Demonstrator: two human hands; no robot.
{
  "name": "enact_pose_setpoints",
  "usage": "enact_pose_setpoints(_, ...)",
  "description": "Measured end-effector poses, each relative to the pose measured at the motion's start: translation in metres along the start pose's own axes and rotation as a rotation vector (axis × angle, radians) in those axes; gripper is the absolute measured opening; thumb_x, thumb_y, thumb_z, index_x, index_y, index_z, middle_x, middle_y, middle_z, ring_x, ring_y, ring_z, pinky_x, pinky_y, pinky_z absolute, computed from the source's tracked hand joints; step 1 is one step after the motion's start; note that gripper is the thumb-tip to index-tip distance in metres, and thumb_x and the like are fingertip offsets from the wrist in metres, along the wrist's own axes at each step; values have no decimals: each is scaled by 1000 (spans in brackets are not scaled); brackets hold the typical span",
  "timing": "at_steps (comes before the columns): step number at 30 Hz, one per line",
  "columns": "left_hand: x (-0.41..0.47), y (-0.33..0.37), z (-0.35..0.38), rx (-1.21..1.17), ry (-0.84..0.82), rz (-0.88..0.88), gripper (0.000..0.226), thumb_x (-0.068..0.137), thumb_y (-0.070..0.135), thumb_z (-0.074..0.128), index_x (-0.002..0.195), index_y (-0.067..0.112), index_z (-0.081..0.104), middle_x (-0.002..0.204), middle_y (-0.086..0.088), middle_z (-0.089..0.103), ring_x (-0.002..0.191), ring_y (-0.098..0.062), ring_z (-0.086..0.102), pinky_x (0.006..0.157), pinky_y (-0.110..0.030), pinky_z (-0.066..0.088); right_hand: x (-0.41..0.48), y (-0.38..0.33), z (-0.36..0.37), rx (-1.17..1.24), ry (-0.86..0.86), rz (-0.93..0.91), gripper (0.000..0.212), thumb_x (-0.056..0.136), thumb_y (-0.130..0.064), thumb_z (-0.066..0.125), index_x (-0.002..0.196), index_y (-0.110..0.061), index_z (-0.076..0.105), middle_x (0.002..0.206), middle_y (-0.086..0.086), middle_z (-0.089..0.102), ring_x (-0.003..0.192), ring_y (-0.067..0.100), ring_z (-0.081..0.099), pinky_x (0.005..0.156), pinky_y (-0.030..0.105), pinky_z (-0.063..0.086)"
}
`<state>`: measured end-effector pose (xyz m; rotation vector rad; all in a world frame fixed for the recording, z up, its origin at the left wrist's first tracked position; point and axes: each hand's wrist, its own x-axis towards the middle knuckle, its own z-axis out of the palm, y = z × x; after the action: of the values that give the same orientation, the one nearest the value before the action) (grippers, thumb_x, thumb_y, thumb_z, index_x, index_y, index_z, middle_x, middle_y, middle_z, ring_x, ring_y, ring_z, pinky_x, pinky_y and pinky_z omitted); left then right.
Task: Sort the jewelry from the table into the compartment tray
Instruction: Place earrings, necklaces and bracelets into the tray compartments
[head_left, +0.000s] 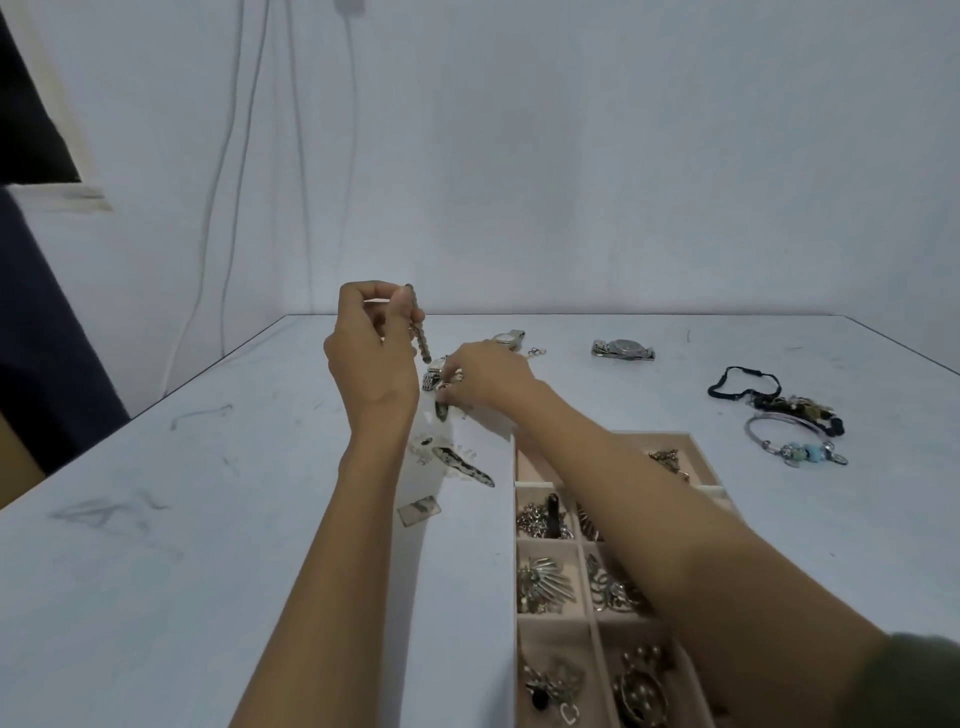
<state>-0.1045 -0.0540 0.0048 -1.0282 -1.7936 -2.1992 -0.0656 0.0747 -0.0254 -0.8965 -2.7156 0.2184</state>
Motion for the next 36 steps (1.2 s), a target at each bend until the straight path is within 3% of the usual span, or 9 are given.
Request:
enact_pose_setpoints(5, 0, 3, 0, -11, 4, 1, 12, 94, 27, 55, 83, 31, 52, 72, 8, 68, 64, -6, 59, 79, -47, 54, 1, 2, -1, -21, 74, -42, 25, 83, -38, 67, 97, -18, 70, 99, 2, 68, 93, 23, 63, 59, 26, 39)
enact_pose_setpoints(10, 0, 4, 0, -8, -9, 9, 12, 94, 27, 55, 83, 30, 51, 72, 9, 68, 63, -4, 58, 79, -49, 54, -10, 8, -16, 70, 128, -103, 23, 84, -31, 66, 102, -17, 69, 104, 0, 65, 97, 20, 59, 70, 30, 40)
enact_pose_setpoints(14, -2, 3, 0, 29, -12, 12, 11, 94, 30, 54, 83, 31, 51, 71, 10, 67, 63, -1, 57, 78, -47, 54, -31, 11, -35, 288, 201, -79, 23, 76, -21, 74, 94, -7, 69, 77, 0, 59, 80, 20, 57, 70, 31, 46)
enact_pose_setpoints(17, -5, 3, 0, 85, -52, 6, 9, 94, 33, 53, 86, 30, 52, 73, 11, 68, 66, -4, 60, 77, -46, 54, -57, 16, -52, 521, 207, -27, 18, 74, -10, 71, 89, -2, 67, 64, 9, 64, 60, 25, 64, 55, 32, 54)
enact_pose_setpoints(22, -15, 13, 1, 150, -141, 25, 17, 95, 40, 49, 91, 25, 54, 80, 14, 67, 68, -8, 58, 78, -43, 52, -121, 27, -82, 802, 180, 23, 15, 85, -12, 65, 96, -1, 63, 81, 17, 72, 64, 30, 71, 54, 35, 58)
enact_pose_setpoints(25, -20, 18, 3, 158, -189, 4, 25, 98, 44, 43, 92, 23, 55, 83, 16, 65, 82, -15, 61, 80, -40, 49, -161, 34, -94, 918, 196, 50, 17, 89, -13, 63, 104, -6, 62, 85, 17, 73, 66, 28, 70, 58, 37, 58)
enact_pose_setpoints(31, -29, 34, 5, -241, -369, -255, 27, 103, 34, 36, 90, 15, 52, 89, 2, 71, 81, -10, 66, 66, -23, 55, -214, 53, -98, 1074, 194, 103, 17, 87, -12, 67, 103, -4, 66, 91, 19, 72, 74, 28, 71, 57, 34, 57)
enact_pose_setpoints(36, -39, 43, 1, -424, -590, -348, 17, 99, 27, 47, 95, 12, 56, 84, 1, 67, 80, -13, 66, 82, -35, 51, -228, 66, -93, 1014, 303, 142, 15, 84, -12, 71, 99, -11, 71, 89, 15, 72, 72, 23, 68, 55, 30, 52)
